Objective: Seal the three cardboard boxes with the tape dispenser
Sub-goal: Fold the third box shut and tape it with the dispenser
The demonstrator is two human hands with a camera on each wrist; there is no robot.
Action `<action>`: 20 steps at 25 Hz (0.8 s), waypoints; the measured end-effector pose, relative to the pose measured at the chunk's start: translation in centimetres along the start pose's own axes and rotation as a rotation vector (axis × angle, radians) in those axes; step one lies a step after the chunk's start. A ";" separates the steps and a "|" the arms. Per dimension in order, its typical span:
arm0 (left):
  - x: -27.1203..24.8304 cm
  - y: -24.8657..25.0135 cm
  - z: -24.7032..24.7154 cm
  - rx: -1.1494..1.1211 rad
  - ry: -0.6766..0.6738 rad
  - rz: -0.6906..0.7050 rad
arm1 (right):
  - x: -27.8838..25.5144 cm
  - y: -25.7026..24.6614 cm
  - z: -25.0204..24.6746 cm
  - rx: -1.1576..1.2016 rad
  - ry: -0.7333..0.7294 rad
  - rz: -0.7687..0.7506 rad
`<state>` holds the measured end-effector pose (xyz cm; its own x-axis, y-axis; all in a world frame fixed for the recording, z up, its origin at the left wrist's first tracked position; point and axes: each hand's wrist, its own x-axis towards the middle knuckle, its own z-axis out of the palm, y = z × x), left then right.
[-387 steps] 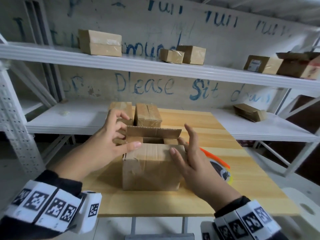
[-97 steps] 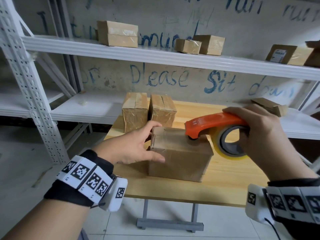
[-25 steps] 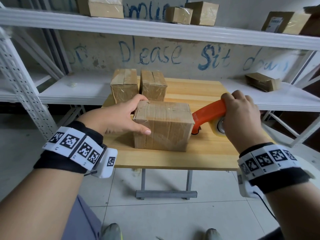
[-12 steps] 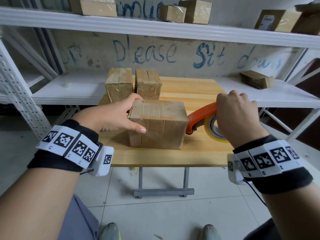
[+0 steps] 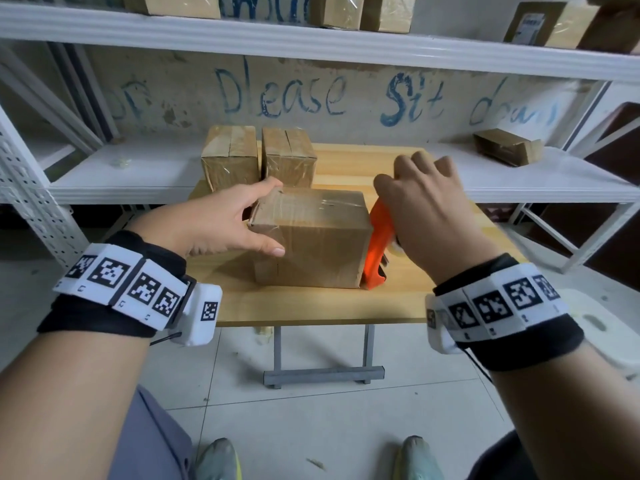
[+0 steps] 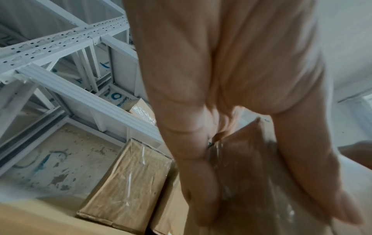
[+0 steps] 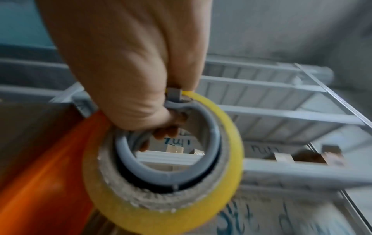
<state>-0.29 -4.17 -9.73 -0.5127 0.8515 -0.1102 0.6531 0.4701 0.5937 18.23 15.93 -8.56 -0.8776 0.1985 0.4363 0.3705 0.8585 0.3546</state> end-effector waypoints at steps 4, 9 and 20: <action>0.1 -0.8 -0.1 -0.005 -0.009 -0.003 | -0.5 2.2 0.9 0.148 -0.136 0.238; 0.2 -0.8 -0.2 0.020 -0.018 -0.014 | -2.0 4.1 1.7 0.393 -0.280 0.662; -0.4 -0.4 0.1 -0.019 0.025 -0.051 | -2.2 4.1 1.6 0.807 -0.421 0.943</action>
<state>-0.29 -4.62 -10.01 -0.5589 0.8204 -0.1211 0.6154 0.5082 0.6026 21.22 19.78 -9.35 -0.4647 0.8799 -0.0992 0.7338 0.3199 -0.5994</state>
